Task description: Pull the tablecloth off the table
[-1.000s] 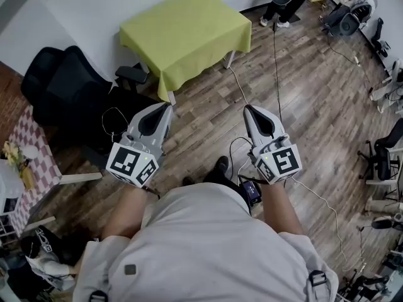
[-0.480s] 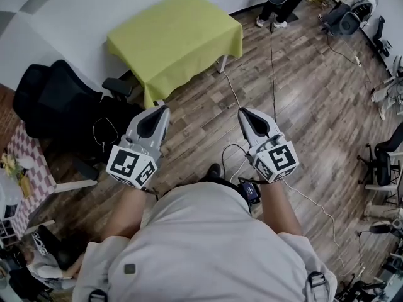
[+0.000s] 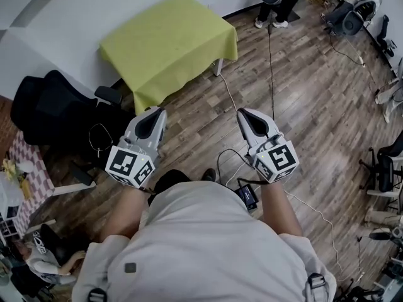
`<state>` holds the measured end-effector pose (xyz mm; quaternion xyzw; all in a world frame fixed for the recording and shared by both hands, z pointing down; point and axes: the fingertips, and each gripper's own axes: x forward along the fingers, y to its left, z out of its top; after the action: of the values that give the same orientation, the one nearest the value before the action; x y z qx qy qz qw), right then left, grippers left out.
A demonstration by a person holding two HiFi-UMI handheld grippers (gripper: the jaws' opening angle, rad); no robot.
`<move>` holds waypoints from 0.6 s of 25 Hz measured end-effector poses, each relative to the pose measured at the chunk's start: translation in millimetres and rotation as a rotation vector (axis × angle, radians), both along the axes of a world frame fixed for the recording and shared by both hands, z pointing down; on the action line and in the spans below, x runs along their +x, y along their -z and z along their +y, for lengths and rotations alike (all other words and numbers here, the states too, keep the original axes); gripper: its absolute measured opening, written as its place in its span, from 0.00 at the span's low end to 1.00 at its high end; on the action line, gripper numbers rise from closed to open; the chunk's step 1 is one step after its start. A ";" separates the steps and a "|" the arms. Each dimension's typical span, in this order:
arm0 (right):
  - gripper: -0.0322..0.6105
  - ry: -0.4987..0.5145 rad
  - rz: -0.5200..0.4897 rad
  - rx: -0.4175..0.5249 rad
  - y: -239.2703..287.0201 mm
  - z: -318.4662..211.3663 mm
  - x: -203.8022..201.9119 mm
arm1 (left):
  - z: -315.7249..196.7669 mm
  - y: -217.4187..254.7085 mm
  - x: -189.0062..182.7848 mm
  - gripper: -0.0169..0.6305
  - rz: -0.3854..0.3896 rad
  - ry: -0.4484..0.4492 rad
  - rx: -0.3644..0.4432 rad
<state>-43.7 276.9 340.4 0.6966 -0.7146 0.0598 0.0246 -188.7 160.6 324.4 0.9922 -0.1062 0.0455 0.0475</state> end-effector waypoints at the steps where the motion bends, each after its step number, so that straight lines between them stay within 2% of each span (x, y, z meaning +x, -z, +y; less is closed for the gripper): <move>1: 0.07 0.000 -0.004 0.000 -1.6 -1.7 4.1 | -1.6 -1.8 3.7 0.03 -0.002 0.002 -0.003; 8: 0.07 -0.008 -0.018 -0.041 -17.8 -33.7 29.7 | -37.1 -12.8 23.7 0.03 -0.001 0.016 -0.024; 15: 0.07 -0.005 0.013 -0.062 -19.0 -98.3 53.3 | -109.9 -27.6 49.0 0.03 0.006 0.025 -0.051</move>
<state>9.6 178.6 359.4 0.6975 -0.7105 0.0777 0.0507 -139.7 50.7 352.1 0.9894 -0.1174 0.0445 0.0735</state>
